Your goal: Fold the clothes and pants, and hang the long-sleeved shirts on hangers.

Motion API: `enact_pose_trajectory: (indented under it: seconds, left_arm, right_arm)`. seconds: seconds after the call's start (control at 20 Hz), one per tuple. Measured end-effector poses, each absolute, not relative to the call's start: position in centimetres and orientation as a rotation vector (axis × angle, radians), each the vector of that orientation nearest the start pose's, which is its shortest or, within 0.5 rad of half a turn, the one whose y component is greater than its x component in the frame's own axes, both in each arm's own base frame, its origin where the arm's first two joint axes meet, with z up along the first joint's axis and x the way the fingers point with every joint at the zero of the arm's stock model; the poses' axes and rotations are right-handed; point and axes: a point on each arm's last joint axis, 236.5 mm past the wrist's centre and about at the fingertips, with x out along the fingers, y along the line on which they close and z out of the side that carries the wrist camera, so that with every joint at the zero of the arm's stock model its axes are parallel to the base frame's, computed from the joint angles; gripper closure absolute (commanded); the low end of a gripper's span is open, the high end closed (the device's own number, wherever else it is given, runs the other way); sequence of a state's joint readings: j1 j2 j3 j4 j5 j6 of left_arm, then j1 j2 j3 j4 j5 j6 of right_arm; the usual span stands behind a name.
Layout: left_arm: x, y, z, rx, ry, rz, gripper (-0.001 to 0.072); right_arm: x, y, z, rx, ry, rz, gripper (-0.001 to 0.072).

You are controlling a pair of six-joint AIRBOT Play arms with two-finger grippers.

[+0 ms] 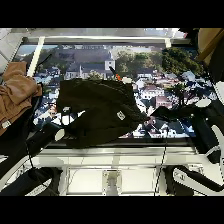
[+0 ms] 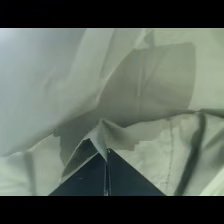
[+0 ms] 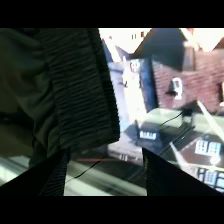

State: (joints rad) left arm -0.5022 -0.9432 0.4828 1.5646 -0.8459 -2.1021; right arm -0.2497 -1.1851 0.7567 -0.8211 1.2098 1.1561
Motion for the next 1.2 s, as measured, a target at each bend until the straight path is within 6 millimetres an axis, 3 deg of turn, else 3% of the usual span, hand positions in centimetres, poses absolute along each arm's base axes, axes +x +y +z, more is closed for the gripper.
enact_pose_trajectory:
  seconds: [0.2, 0.5, 0.55, 0.6, 0.65, 0.7, 0.85, 1.0, 1.2]
  left_arm:
    - [22.4, -12.0, -9.3, -0.105, 1.34, -0.073, 0.0701]
    - [22.2, -11.8, -9.2, -0.095, 1.343, -0.069, 0.07]
    - [22.2, -11.8, -9.2, -0.095, 1.344, -0.069, 0.0701]
    - [22.2, -11.7, -9.2, -0.095, 1.344, -0.068, 0.07]
    - [22.2, -11.7, -9.2, -0.094, 1.344, -0.068, 0.07]
    - [22.2, -11.7, -9.2, -0.094, 1.344, -0.068, 0.0701]
    - [22.0, -11.3, -8.8, -0.073, 1.353, -0.062, 0.0701]
    - [22.5, -9.7, -6.1, 0.022, 1.322, -0.047, 0.0702]
    - [24.5, -7.7, 1.8, 0.064, 1.13, -0.028, 0.0703]
  right_arm:
    - [28.8, 9.2, -3.9, 0.694, 1.393, 0.45, 0.0195]
    - [29.4, 11.1, -4.5, 0.765, 1.388, 0.49, 0.0197]
    - [29.2, 11.6, -4.8, 0.761, 1.401, 0.501, 0.0247]
    - [29.1, 12.2, -5.1, 0.756, 1.412, 0.511, 0.0411]
    - [29.1, 12.7, -5.3, 0.749, 1.418, 0.52, 0.0654]
    - [29.2, 13.1, -5.6, 0.738, 1.417, 0.52, 0.0702]
    - [30.2, 13.5, -5.5, 0.712, 1.393, 0.52, 0.0701]
    - [31.3, 12.7, -3.7, 0.665, 1.347, 0.531, 0.0702]
    - [30.7, 10.9, 0.9, 0.531, 1.316, 0.553, 0.0702]
